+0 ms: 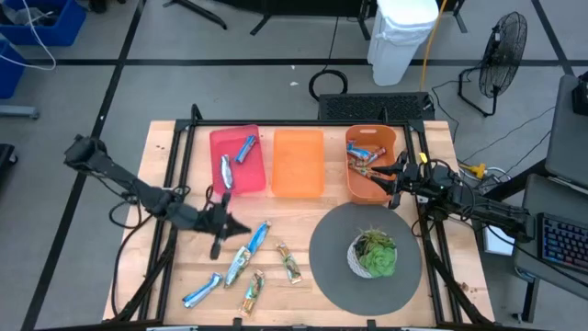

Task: Pick and place Granola Bars by type
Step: Put the blue granola bar into the pink bin

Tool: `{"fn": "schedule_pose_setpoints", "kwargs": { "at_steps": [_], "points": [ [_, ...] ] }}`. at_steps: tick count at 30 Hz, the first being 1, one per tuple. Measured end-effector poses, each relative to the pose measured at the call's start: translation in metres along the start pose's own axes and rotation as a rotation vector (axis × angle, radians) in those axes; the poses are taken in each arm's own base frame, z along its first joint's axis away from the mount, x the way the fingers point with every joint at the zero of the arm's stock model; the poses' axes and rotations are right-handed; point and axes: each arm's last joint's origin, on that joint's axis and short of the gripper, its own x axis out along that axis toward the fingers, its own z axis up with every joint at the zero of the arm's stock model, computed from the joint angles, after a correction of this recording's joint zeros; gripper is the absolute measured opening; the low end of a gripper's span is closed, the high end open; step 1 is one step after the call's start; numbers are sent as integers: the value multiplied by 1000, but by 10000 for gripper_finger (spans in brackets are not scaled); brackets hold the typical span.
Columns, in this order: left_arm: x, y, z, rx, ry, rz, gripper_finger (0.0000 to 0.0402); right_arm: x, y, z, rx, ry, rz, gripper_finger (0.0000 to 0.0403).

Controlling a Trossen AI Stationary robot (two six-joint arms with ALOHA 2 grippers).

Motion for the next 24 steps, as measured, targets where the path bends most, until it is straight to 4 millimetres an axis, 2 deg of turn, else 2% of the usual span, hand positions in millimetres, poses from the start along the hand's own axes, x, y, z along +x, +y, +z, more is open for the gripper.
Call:
{"fn": "schedule_pose_setpoints", "kwargs": {
  "at_steps": [3, 7, 14, 20, 24],
  "points": [
    [-5, -9, -25, -96, 10, -93, 10, 0, 0, 0, 0, 0, 0, 128],
    [-12, -19, -42, -270, 34, -163, 16, 0, 0, 0, 0, 0, 0, 128],
    [-19, -33, -40, -528, 150, -170, 4, 0, 0, 0, 0, 0, 0, 128],
    [-23, -45, -40, -854, 515, 90, 3, 0, 0, 0, 0, 0, 0, 128],
    [-16, -61, -34, -985, 767, 250, 2, 0, 0, 0, 0, 0, 0, 128]
  ]
}}
